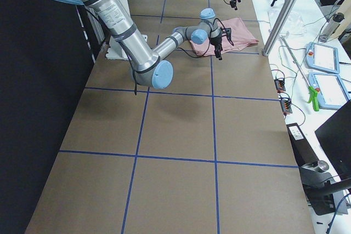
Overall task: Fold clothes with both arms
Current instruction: 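Lower the right gripper onto the folded shirt's edge near the collar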
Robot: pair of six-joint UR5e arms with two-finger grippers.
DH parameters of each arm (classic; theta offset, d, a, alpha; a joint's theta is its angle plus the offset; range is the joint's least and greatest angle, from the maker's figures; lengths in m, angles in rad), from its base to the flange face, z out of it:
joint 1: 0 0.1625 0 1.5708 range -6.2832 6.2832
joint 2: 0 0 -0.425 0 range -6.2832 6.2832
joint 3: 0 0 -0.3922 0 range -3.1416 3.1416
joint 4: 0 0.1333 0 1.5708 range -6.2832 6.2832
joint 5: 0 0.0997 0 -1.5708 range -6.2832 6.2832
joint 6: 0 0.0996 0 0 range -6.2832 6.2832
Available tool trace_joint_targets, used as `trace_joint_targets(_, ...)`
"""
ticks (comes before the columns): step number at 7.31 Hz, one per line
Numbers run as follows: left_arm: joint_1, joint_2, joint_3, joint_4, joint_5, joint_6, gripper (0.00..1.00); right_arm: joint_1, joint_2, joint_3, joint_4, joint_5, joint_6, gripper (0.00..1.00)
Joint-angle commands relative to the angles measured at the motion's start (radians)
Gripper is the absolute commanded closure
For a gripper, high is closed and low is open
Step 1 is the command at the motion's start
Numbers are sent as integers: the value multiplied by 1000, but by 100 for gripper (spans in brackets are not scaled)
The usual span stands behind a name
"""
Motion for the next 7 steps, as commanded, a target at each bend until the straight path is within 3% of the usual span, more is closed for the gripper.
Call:
trace_joint_targets(1, -5, 17, -29, -2, -11, 2, 0, -66, 145, -182, 70, -60, 96, 30)
trace_joint_targets(2, -5, 18, -30, -3, -11, 1, 0, -77, 168, -228, 72, -67, 98, 33)
trace_joint_targets(7, -5, 18, -32, -3, -11, -2, 0, -103, 152, -239, 62, -73, 41, 48)
